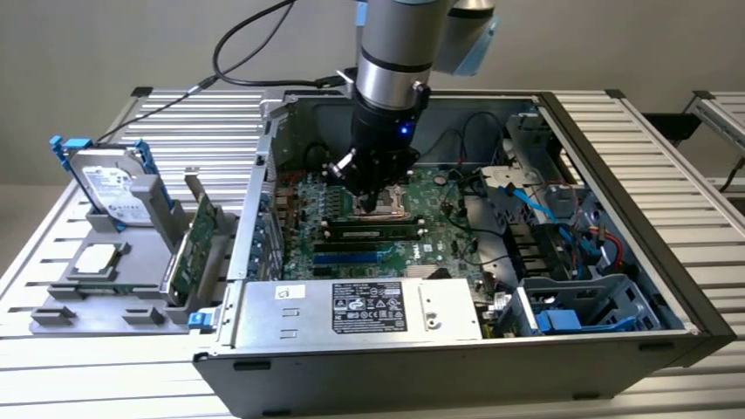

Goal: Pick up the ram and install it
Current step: 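Press down the ram until it locks into place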

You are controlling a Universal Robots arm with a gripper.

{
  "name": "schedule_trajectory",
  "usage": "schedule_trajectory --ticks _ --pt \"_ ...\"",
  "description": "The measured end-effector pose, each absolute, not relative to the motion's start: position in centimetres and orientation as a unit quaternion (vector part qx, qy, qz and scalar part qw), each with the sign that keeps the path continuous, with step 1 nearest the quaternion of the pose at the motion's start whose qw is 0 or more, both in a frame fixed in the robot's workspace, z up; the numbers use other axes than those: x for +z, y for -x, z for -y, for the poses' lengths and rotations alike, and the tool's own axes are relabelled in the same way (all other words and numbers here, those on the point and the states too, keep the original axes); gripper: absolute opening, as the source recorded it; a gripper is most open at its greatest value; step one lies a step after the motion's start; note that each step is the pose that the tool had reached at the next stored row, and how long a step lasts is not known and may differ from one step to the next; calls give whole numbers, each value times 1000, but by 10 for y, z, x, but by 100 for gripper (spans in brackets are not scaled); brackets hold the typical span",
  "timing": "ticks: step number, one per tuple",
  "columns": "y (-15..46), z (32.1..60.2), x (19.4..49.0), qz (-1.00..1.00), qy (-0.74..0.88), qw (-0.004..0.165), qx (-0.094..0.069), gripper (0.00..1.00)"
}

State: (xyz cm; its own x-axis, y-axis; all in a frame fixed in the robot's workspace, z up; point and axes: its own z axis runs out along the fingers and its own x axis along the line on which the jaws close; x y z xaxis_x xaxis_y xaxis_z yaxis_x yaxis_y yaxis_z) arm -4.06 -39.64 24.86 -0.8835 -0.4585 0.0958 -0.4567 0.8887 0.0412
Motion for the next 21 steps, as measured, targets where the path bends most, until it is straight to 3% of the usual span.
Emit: schedule_trajectory --ticks 21 --pt "41 396 249 992 -119 35 -24 11"
